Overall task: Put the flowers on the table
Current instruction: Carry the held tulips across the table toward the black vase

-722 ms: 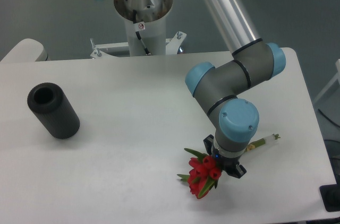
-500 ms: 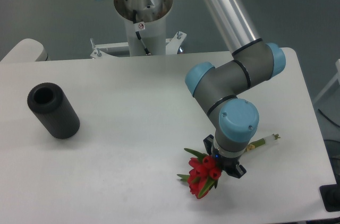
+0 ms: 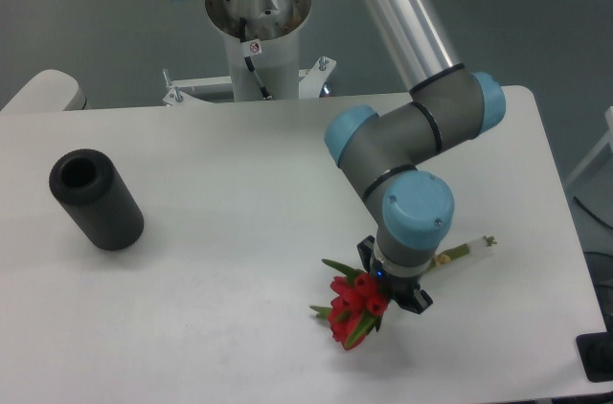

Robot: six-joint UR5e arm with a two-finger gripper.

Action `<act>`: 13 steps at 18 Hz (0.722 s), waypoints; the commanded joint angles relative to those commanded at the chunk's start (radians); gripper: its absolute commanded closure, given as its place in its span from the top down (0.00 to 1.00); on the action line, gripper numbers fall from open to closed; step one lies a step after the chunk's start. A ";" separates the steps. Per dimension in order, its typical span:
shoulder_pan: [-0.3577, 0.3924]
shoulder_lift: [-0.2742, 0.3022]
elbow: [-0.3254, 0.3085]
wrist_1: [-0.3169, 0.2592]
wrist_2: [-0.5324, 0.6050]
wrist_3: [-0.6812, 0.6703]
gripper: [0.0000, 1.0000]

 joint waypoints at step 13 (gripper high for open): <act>-0.040 0.219 -0.339 0.044 -0.002 0.140 0.10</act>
